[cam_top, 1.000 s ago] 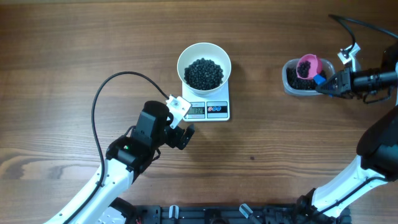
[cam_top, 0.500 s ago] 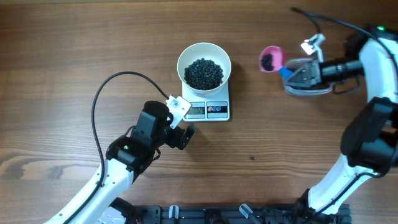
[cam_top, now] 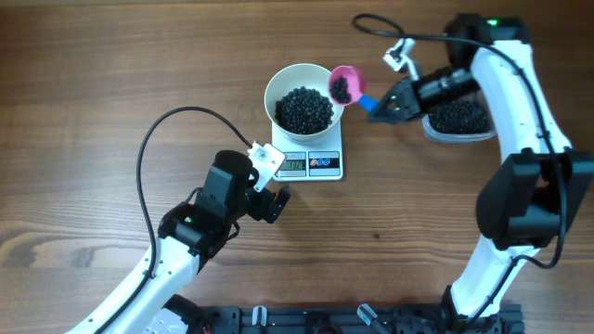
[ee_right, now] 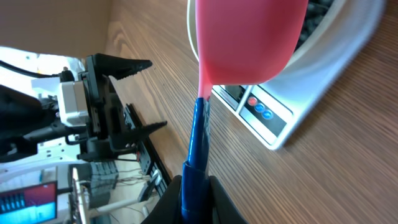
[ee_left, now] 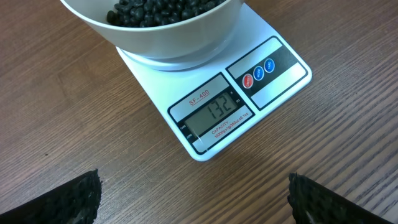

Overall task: Scoop item into bowl and weigh 150g on scale
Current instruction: 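Carry the scoop over the white bowl and pour beans in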

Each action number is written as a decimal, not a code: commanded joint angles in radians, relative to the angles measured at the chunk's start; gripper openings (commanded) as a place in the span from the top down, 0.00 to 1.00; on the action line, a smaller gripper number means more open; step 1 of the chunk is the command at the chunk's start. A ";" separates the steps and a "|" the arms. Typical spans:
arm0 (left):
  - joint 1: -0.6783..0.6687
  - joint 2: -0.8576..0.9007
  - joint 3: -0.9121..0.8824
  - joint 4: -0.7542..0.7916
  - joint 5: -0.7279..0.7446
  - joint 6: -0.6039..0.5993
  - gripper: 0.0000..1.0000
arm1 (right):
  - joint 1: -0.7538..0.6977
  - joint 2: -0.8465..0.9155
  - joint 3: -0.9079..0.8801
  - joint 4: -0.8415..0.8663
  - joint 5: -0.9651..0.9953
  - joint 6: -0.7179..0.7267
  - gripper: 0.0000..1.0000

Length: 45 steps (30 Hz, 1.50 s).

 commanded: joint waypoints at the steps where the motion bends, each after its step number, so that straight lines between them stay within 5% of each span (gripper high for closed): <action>1: 0.009 0.000 -0.003 0.000 -0.006 0.005 0.00 | 0.060 0.008 0.025 0.043 0.009 0.084 0.96; 28: 0.009 0.000 -0.003 0.000 -0.006 0.005 0.00 | 0.341 0.008 0.028 0.234 0.721 0.318 0.96; 45: 0.009 0.000 -0.003 0.000 -0.006 0.005 0.00 | 0.406 -0.003 0.158 0.284 0.877 0.290 0.96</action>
